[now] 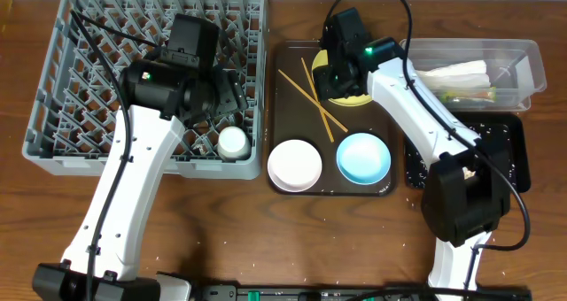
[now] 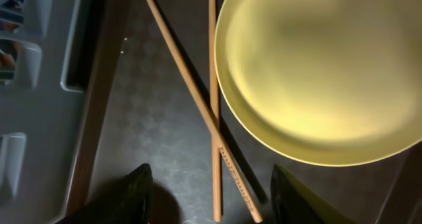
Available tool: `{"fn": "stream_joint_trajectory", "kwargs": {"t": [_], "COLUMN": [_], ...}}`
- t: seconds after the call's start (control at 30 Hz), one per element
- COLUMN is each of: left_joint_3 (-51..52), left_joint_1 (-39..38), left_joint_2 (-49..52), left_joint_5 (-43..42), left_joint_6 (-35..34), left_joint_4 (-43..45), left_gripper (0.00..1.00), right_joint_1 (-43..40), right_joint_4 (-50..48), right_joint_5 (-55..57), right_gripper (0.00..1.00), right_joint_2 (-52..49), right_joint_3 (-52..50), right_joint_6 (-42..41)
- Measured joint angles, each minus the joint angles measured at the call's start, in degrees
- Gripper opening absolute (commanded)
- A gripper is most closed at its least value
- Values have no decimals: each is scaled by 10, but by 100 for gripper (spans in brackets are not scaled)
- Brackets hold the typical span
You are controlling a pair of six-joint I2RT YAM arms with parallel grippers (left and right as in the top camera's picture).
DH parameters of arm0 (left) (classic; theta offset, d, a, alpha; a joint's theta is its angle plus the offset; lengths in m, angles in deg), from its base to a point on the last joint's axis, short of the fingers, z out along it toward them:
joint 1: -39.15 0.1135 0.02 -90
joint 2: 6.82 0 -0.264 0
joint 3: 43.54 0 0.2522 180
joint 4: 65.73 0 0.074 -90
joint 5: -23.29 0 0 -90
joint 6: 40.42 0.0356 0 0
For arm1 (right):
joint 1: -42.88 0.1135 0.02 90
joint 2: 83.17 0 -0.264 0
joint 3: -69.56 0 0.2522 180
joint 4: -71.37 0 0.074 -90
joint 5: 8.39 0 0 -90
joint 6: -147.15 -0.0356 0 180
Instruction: Sort waste into correct bins and load items into the dishwasher
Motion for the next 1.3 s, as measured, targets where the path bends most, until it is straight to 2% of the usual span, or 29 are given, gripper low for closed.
{"fn": "stream_joint_trajectory", "kwargs": {"t": [0.1, 0.23, 0.7, 1.3], "left_joint_3": [0, 0, 0, 0], "left_joint_1": [0, 0, 0, 0], "left_joint_2": [0, 0, 0, 0], "left_joint_5": [1, 2, 2, 2], "left_joint_6": [0, 0, -2, -2], "left_joint_4": [0, 0, 0, 0], "left_gripper": [83, 95, 96, 97], "right_joint_1": [0, 0, 0, 0], "right_joint_4": [3, 2, -1, -7], "right_joint_5": [0, 0, 3, 41], "right_gripper": [56, 58, 61, 61], "right_joint_2": [0, 0, 0, -36], "right_joint_3": [0, 0, 0, 0], "right_joint_6": [5, 11, 12, -60]}}
